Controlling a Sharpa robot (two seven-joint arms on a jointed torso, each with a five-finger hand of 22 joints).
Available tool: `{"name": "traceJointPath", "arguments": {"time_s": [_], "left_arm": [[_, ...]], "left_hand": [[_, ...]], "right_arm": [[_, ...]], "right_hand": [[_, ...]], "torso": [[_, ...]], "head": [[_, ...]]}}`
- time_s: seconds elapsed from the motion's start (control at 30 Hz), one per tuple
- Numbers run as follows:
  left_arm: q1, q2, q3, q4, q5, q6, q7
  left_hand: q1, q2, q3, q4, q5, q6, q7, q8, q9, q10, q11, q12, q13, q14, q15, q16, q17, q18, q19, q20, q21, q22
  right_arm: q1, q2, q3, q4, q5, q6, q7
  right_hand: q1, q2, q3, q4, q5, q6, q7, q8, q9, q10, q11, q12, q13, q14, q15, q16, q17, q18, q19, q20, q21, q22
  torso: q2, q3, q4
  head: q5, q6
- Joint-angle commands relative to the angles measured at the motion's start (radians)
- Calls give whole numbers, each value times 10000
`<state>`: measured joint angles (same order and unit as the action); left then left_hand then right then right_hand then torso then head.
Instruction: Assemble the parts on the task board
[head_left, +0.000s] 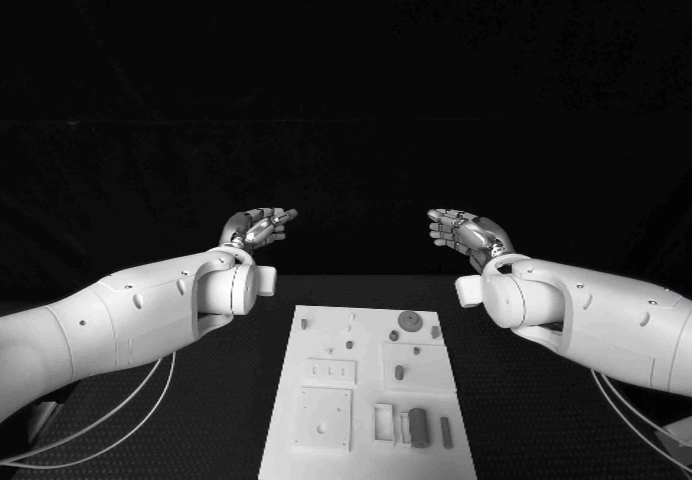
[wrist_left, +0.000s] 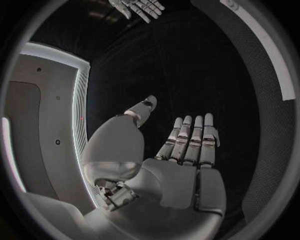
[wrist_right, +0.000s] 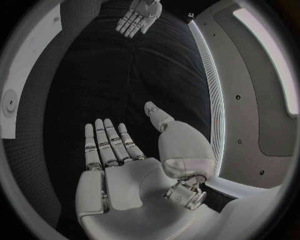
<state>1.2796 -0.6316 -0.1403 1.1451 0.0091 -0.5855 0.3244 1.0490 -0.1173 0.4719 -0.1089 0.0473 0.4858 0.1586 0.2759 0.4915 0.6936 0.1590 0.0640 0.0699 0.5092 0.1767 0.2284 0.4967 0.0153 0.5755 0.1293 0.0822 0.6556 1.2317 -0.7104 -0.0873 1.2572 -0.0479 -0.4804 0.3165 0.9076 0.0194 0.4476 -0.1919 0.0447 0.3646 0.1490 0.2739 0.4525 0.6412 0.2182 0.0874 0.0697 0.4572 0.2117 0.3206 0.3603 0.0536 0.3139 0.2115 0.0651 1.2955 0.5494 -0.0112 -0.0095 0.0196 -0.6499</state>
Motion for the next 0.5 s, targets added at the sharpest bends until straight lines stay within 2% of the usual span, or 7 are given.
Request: {"name": "traceJointPath", "arguments": {"time_s": [0.03, 0.07, 0.13, 0.2, 0.4, 0.43, 0.5], "left_arm": [[237, 188, -129, -484, 83, 1327, -1039], [307, 234, -171, -613, 87, 1413, -1116], [419, 308, -238, -820, 94, 1551, -1241], [468, 341, -267, -912, 96, 1612, -1296], [491, 355, -281, -954, 98, 1640, -1322], [485, 189, -395, -836, -6, 1870, -1206], [485, 123, -409, -772, -90, 1763, -1196]], "left_hand": [[66, 4, 44, 1, 36, 50, 283, 38, 34, 59, 6, 46, 10, 62, 7, 48, 38, -153, 55, 5, 34, 45], [72, 10, 46, 0, 36, 44, 286, 38, 35, 63, 11, 46, 10, 86, 14, 64, 46, -153, 65, 0, 36, 48], [94, 23, 52, -11, 36, 11, 277, 30, 35, 82, 22, 50, 12, 211, 19, 146, 80, -146, 181, -46, 88, 75], [87, 47, 59, -1, 38, 61, 318, 66, 53, 154, 48, 75, 24, 368, 12, 242, 116, -75, 479, -149, 226, 126], [210, 224, 127, -145, 40, 835, 487, 468, 196, 1236, 187, 561, 228, 1339, -17, 758, 301, 87, 1310, -429, 550, 211], [268, 252, 151, -202, 43, 980, 489, 533, 213, 1411, 183, 639, 256, 1619, -24, 902, 358, 125, 1491, -480, 628, 236], [482, 316, 228, -413, 35, 1417, 501, 707, 242, 1924, 176, 859, 333, 2524, -173, 1363, 563, 324, 2235, -666, 982, 372]], "right_arm": [[261, 123, -113, -498, -705, 2343, -1298], [344, 156, -152, -644, -755, 2556, -1427], [497, 216, -224, -910, -847, 2945, -1662], [586, 251, -266, -1064, -900, 3170, -1799], [737, 311, -338, -1328, -990, 3556, -2032], [632, 571, -338, -2159, -3995, 3190, -1720], [623, 617, -337, -2268, -4655, 3079, -1641]], "right_hand": [[283, -13, 122, -151, 53, 172, 943, 152, 138, 182, 80, 51, 19, 178, 102, 106, 75, 138, 137, 68, 57, 325], [329, -16, 140, -213, 54, 241, 952, 203, 185, 223, 90, 63, 24, 222, 121, 129, 83, 161, 214, 70, 85, 328], [404, -40, 225, -363, 61, 393, 949, 306, 217, 369, 96, 109, 38, 438, 94, 245, 126, 465, 1009, -30, 346, 285], [498, -61, 302, -537, 61, 667, 927, 462, 260, 585, 93, 200, 71, 639, 86, 346, 162, 611, 1363, -57, 374, 189], [911, -183, 549, -980, 67, 1618, 928, 873, 306, 1588, 102, 602, 191, 1581, 211, 757, 297, 967, 2284, -80, 396, -34], [1025, -227, 577, -972, 69, 1755, 905, 905, 288, 1718, 85, 627, 188, 1711, 175, 790, 302, 1021, 2438, -76, 401, -62], [1292, -304, 637, -1008, 65, 2170, 880, 1061, 311, 2155, 61, 788, 238, 2120, 96, 949, 356, 1144, 2746, -99, 438, -96]], "torso": [[1, -6, -4], [1, -6, -4], [1, -6, -4], [1, -6, -4], [1, -6, -4], [-21, -25, -10], [-17, -19, -18]], "head": [[1, 0], [1, 0], [1, 0], [1, 0], [1, 0], [40, -71], [52, -50]]}}
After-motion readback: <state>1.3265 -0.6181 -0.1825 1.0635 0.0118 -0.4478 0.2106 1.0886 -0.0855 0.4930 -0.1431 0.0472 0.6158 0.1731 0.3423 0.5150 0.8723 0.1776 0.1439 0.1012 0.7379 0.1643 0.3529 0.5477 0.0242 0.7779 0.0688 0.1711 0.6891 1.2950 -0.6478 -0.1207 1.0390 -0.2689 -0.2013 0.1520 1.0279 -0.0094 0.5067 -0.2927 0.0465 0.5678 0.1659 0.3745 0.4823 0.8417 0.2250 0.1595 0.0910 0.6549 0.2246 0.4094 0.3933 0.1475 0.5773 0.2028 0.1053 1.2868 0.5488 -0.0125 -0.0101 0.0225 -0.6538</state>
